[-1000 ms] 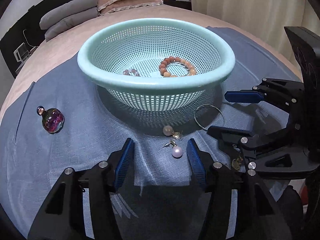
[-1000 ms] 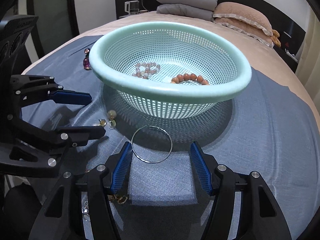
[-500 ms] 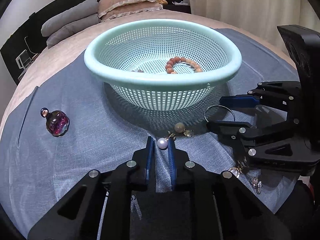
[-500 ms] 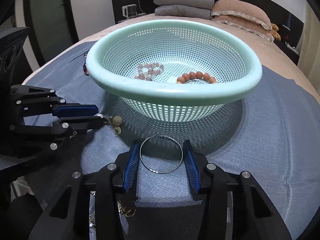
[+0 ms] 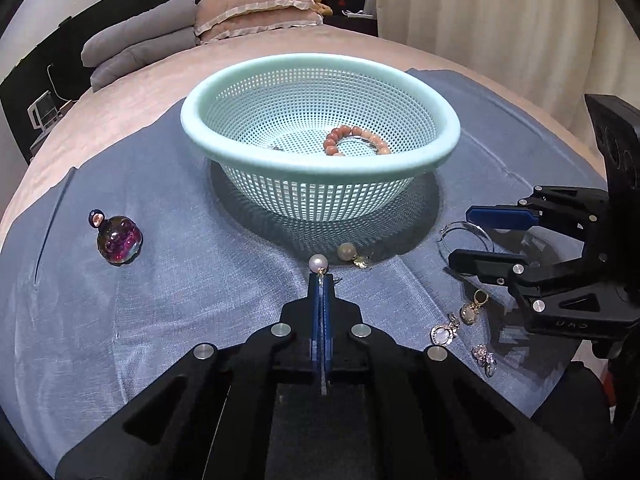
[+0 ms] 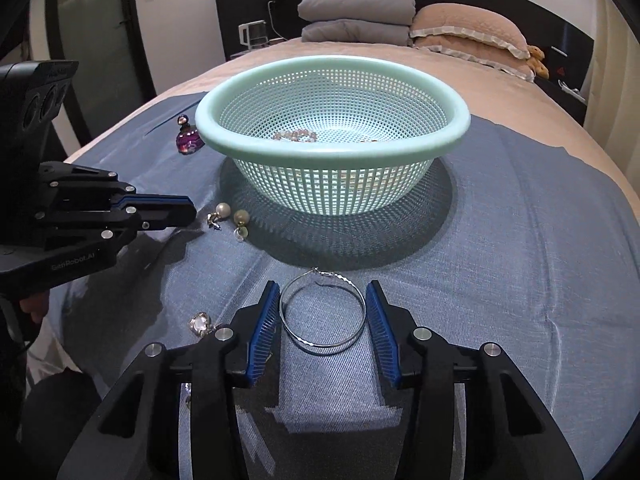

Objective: Organize jewelry
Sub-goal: 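Grasp a pearl earring with the left tool while the right tool grasps another silver hoop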

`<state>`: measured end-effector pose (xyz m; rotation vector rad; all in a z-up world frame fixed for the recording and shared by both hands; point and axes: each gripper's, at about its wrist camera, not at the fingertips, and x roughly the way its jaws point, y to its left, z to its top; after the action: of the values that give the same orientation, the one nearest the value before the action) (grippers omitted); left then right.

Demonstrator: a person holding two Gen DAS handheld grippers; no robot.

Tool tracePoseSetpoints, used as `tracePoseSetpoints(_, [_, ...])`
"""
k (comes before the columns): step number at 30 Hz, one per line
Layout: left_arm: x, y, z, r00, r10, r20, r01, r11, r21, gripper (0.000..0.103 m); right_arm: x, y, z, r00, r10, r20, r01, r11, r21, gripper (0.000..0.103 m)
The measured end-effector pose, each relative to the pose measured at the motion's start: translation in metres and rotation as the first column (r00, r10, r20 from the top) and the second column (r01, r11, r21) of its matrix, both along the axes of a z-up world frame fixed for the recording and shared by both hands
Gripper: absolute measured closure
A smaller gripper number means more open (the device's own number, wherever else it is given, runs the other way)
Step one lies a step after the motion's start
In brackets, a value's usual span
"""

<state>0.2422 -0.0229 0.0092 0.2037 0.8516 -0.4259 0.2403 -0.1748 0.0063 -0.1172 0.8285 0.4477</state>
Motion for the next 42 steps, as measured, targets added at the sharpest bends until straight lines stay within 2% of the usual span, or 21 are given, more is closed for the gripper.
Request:
tracePoseSetpoints(2, [0.0,-0.003,0.003,1.0,-0.011,0.003,0.011,1.0,-0.011,0.094,0.0,-0.001,-0.002,1.0,0.0,-0.005,0.0,1.0,-0.003,0.061])
tracePoseSetpoints(4, [0.002,-0.008,0.003,1.0,-0.021,0.002,0.021,1.0,-0.002,0.094,-0.001,-0.003,-0.005,1.0,-0.004,-0.01,0.004,1.0,-0.002,0.061])
tracePoseSetpoints(10, [0.015,-0.016,-0.011,1.0,0.006,-0.018,-0.005,0.998,0.068,0.093,-0.001,-0.005,-0.009,1.0,0.0,-0.014,0.001,1.0,0.015,0.061])
tracePoseSetpoints(16, [0.03,-0.004,-0.021,0.996,0.033,-0.082,-0.035,0.999,-0.026,0.093,0.002,-0.008,-0.012,1.0,-0.002,-0.01,0.002,1.0,0.021,0.061])
tracePoseSetpoints(18, [0.028,-0.004,-0.021,0.996,0.037,-0.081,-0.039,0.999,-0.031,0.094,0.001,-0.008,-0.012,1.0,-0.005,-0.006,0.006,1.0,0.027,0.061])
tracePoseSetpoints(19, [0.027,-0.005,-0.021,0.996,0.034,-0.083,-0.037,0.999,-0.036,0.1,0.001,-0.009,-0.012,1.0,-0.006,-0.005,0.006,1.0,0.029,0.061])
tracePoseSetpoints(20, [0.026,-0.004,-0.021,0.996,0.033,-0.087,-0.037,0.998,-0.042,0.101,0.001,-0.009,-0.011,1.0,-0.006,-0.006,0.007,1.0,0.029,0.061])
tracePoseSetpoints(25, [0.023,0.002,-0.015,0.993,0.05,-0.107,-0.059,0.995,-0.086,0.103,-0.004,-0.014,-0.008,1.0,-0.014,-0.004,0.014,1.0,0.024,0.061])
tracePoseSetpoints(28, [0.017,0.001,-0.01,0.996,0.041,-0.077,-0.047,0.996,-0.073,0.102,-0.008,-0.015,-0.008,1.0,-0.018,-0.002,0.018,1.0,0.02,0.061])
tracePoseSetpoints(30, [0.017,0.0,-0.009,0.996,0.055,-0.066,-0.059,0.996,-0.064,0.087,-0.01,-0.014,-0.009,1.0,-0.021,-0.001,0.021,1.0,0.019,0.061])
tracePoseSetpoints(31, [0.017,0.0,-0.009,0.996,0.045,-0.079,-0.052,0.995,-0.085,0.076,-0.01,-0.014,-0.009,1.0,-0.023,-0.001,0.023,1.0,0.019,0.061])
tracePoseSetpoints(32, [0.019,-0.001,-0.01,0.995,0.043,-0.093,-0.053,0.993,-0.101,0.07,-0.01,-0.013,-0.009,1.0,-0.023,0.0,0.023,1.0,0.018,0.061])
tracePoseSetpoints(36, [0.025,-0.007,-0.012,0.995,0.064,-0.079,-0.071,0.994,-0.081,0.064,-0.011,-0.012,-0.01,1.0,-0.014,0.0,0.014,1.0,0.016,0.061])
tracePoseSetpoints(41, [0.032,-0.006,-0.022,0.996,0.063,-0.067,-0.068,0.995,-0.079,0.064,-0.009,-0.015,-0.012,1.0,-0.01,0.001,0.01,1.0,0.028,0.061])
tracePoseSetpoints(42, [0.032,-0.006,-0.023,0.997,0.055,-0.06,-0.06,0.995,-0.076,0.066,-0.009,-0.015,-0.012,1.0,-0.009,0.001,0.009,1.0,0.03,0.061])
